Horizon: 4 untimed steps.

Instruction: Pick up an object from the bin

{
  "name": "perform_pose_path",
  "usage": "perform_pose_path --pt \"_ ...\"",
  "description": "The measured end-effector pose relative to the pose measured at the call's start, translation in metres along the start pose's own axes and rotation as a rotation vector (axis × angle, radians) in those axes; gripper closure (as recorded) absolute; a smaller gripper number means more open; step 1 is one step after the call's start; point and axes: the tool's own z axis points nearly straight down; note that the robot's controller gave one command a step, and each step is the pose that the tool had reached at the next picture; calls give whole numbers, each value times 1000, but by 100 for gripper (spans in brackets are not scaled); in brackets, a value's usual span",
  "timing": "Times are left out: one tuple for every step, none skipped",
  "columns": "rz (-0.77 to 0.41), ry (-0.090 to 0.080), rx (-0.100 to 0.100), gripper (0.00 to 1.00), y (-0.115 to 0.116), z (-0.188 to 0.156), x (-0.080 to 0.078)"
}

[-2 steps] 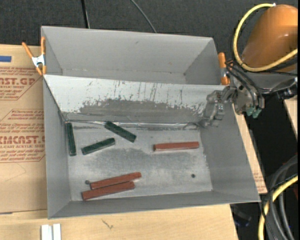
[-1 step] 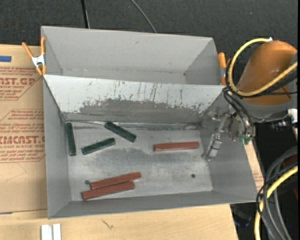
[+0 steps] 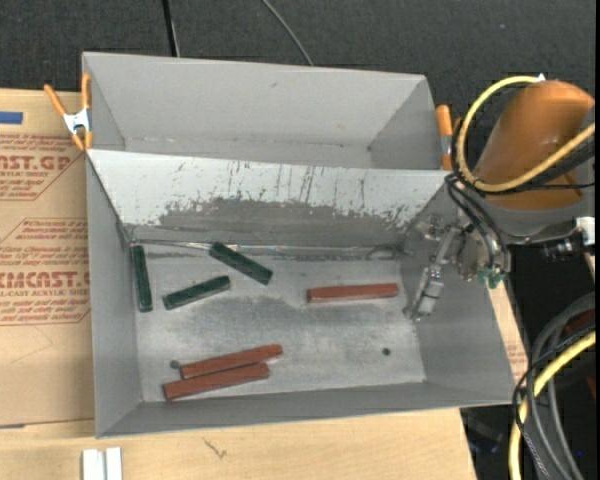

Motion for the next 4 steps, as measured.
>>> perform_pose_path --pt "-68 -7 0 0 18 40 -17" --pt "-480 2 -1 100 58 137 5" --pt "-480 2 -1 0 58 137 5" --pt "-480 2 -1 0 58 137 5"
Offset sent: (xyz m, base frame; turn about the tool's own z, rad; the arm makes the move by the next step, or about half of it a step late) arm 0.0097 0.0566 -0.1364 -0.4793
